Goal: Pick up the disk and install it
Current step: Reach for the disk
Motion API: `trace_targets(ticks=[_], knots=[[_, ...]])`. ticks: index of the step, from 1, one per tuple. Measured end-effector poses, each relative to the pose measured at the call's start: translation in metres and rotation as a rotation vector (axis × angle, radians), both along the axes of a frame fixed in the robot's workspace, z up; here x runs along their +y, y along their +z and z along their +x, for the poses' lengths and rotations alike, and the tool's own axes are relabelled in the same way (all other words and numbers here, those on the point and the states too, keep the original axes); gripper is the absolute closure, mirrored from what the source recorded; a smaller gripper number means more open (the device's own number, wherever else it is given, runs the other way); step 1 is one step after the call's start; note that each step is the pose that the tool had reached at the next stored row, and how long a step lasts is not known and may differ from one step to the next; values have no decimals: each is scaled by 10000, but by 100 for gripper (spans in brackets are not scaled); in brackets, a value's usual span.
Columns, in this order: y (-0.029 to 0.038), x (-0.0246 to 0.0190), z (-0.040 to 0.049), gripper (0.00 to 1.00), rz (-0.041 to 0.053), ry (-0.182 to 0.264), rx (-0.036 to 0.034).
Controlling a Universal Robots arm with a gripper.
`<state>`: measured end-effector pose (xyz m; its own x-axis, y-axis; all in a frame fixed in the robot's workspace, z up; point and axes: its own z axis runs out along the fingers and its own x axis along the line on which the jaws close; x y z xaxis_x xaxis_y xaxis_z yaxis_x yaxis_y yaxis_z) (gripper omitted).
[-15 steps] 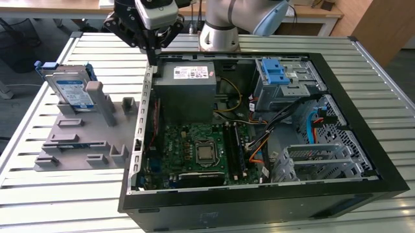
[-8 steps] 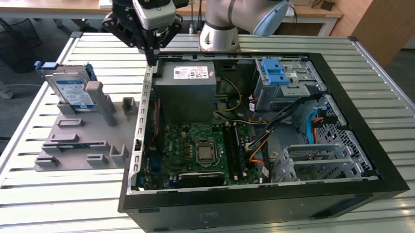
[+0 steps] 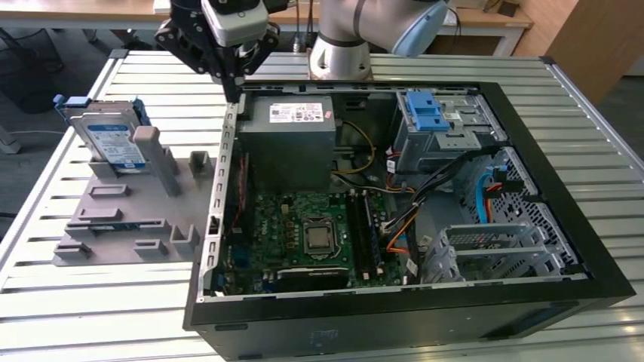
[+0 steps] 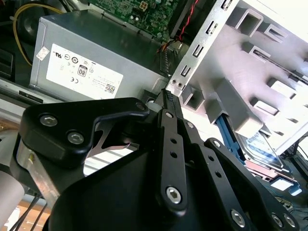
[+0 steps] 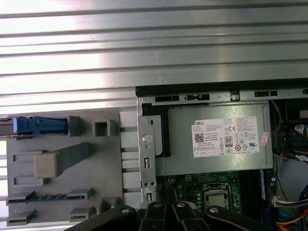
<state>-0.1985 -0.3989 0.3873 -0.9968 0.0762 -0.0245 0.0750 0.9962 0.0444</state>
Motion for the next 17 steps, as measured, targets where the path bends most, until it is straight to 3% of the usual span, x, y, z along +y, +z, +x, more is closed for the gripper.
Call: trace_targets(ticks=[17], knots=[[-9, 0, -63, 89, 0, -1, 0]])
